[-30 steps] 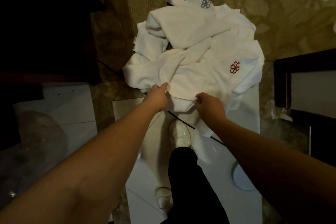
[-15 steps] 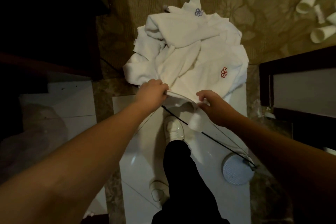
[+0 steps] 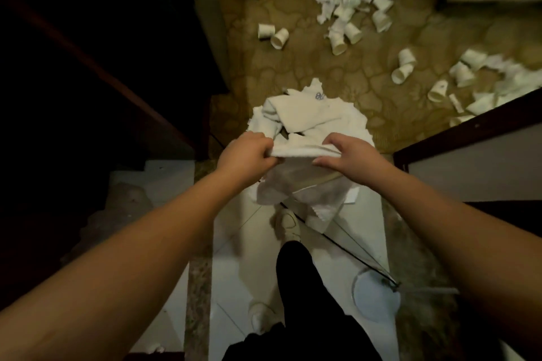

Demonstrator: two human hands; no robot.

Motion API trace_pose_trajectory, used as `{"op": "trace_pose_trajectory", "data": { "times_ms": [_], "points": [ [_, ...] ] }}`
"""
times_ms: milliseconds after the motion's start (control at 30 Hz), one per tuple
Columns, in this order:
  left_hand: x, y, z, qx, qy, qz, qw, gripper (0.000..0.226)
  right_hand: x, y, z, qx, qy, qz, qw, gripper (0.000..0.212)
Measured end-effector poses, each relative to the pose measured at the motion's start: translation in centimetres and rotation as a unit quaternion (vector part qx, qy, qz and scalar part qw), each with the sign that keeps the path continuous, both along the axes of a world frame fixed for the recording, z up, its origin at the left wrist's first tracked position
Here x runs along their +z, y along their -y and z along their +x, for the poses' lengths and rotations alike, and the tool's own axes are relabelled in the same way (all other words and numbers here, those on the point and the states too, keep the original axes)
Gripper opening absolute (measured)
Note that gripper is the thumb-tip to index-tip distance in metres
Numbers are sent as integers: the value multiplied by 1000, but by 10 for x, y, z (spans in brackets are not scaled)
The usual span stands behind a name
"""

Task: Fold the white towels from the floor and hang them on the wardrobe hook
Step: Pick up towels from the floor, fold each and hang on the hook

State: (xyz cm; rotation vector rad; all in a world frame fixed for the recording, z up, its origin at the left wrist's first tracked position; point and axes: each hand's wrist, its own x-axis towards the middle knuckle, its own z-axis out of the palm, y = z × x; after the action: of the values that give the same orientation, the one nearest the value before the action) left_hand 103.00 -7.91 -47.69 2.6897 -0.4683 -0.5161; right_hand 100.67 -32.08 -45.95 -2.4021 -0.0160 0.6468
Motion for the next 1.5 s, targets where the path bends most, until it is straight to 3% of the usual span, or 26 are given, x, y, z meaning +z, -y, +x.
{"op": "trace_pose_trajectory", "data": {
  "times_ms": [100, 200, 367, 500, 600, 667, 767, 900, 967, 1033, 1167, 1333, 1500],
  "points": [
    [70, -19, -27, -15, 42, 32, 998, 38, 67, -14, -21, 4, 18, 26, 1000, 16],
    [139, -41, -64, 4, 5, 15, 1000, 28, 133, -33, -53, 4, 21, 63, 998, 13],
    [224, -90, -142, 154, -82, -133, 976, 30, 219, -66, -113, 16, 24, 119, 992, 16],
    [274, -124, -211, 229, -153, -311, 910, 28, 264, -86, -159, -15, -9, 229, 973, 16],
    [306, -139, -260, 240, -161, -366, 885, 31, 283, -99, -192, -26, -21, 303, 953, 21],
    [320, -149, -292, 245, -175, -358, 884, 32, 291, -105, -209, -42, -30, 339, 939, 19],
    [323, -166, -348, 243, -218, -272, 905, 20, 296, -114, -232, -51, -38, 352, 934, 13],
    [311, -188, -432, 332, -224, -215, 891, 53, 284, -119, -272, 2, -77, 368, 927, 13],
    [309, -191, -474, 372, -199, -191, 886, 56, 279, -117, -295, 26, -101, 376, 921, 20],
    [309, -189, -517, 438, -165, -194, 862, 54, 274, -116, -317, 39, -111, 385, 915, 27],
    [319, -179, -600, 502, -120, -333, 789, 24, 268, -121, -364, 50, -102, 388, 914, 39],
    [359, -155, -680, 539, -61, -472, 695, 35, 275, -129, -417, 95, -48, 352, 930, 28],
    [404, -133, -733, 593, -29, -539, 597, 35, 293, -153, -470, 153, -13, 316, 936, 27]
  ]
}}
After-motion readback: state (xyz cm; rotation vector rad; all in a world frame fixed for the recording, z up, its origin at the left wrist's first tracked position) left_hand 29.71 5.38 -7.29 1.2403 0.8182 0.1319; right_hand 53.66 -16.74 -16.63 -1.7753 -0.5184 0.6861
